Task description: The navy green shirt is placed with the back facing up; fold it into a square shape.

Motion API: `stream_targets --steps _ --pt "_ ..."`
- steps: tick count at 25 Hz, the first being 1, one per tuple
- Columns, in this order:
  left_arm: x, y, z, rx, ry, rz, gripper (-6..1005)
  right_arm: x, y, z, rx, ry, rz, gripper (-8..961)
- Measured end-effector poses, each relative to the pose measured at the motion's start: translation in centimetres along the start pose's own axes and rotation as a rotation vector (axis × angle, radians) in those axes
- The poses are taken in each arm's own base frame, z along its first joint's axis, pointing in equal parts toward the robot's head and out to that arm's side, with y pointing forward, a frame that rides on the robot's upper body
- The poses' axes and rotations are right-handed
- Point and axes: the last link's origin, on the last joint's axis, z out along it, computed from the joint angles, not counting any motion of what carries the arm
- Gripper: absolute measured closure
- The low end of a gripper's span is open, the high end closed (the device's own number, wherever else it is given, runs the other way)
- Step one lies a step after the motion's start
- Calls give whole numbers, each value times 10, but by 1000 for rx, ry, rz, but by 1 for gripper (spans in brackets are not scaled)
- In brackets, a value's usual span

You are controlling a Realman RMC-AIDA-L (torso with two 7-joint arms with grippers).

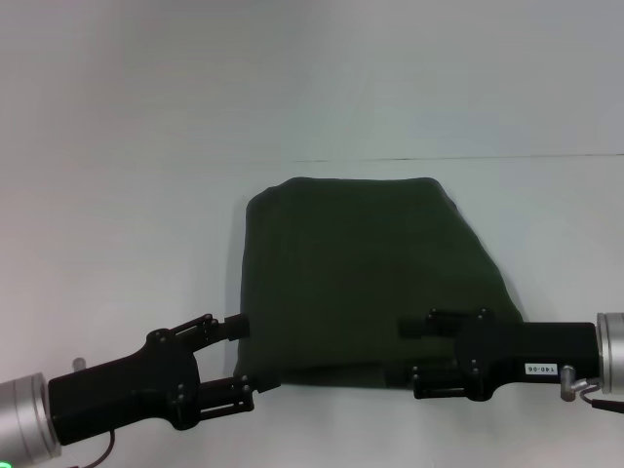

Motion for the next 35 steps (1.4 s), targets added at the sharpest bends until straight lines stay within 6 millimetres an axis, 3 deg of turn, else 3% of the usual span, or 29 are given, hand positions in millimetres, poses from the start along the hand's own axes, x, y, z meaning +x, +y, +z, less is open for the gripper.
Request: stream_targets --steps 20,31,35 --pt "2 -2 -2 4 -16 14 125 -3 -1 0 -1 1 -10 115" --pt "14 -20 -16 61 -315 -15 125 -12 -10 -7 -19 158 -10 116" --pt "15 -21 -16 60 -348 -18 124 -16 -11 -6 -18 176 -16 116"
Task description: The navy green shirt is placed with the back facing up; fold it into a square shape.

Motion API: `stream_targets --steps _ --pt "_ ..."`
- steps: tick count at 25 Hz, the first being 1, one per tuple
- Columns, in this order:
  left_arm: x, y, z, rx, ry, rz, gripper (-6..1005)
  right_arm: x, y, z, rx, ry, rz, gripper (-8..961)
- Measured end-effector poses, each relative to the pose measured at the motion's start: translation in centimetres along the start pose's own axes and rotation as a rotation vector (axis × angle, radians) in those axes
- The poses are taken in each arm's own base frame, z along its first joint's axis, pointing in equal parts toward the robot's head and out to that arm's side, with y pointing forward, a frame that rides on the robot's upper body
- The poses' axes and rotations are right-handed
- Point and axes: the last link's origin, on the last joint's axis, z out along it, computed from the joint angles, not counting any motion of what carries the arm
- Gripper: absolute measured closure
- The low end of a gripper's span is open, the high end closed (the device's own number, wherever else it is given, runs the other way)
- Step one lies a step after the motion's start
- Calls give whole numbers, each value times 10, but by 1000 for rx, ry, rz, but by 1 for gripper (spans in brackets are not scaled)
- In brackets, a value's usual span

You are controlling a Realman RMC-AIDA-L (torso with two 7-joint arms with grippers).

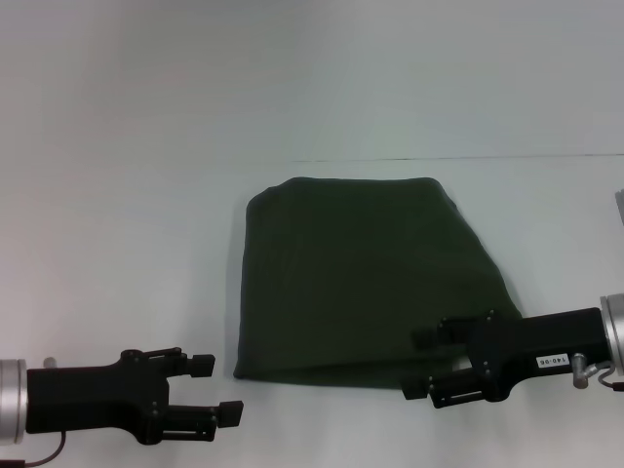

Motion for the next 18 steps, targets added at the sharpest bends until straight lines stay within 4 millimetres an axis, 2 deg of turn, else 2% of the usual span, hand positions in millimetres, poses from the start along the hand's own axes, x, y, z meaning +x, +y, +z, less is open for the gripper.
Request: stream_targets --steps 18 --pt "1 5 2 -36 5 20 125 0 -1 1 12 -10 -7 116"
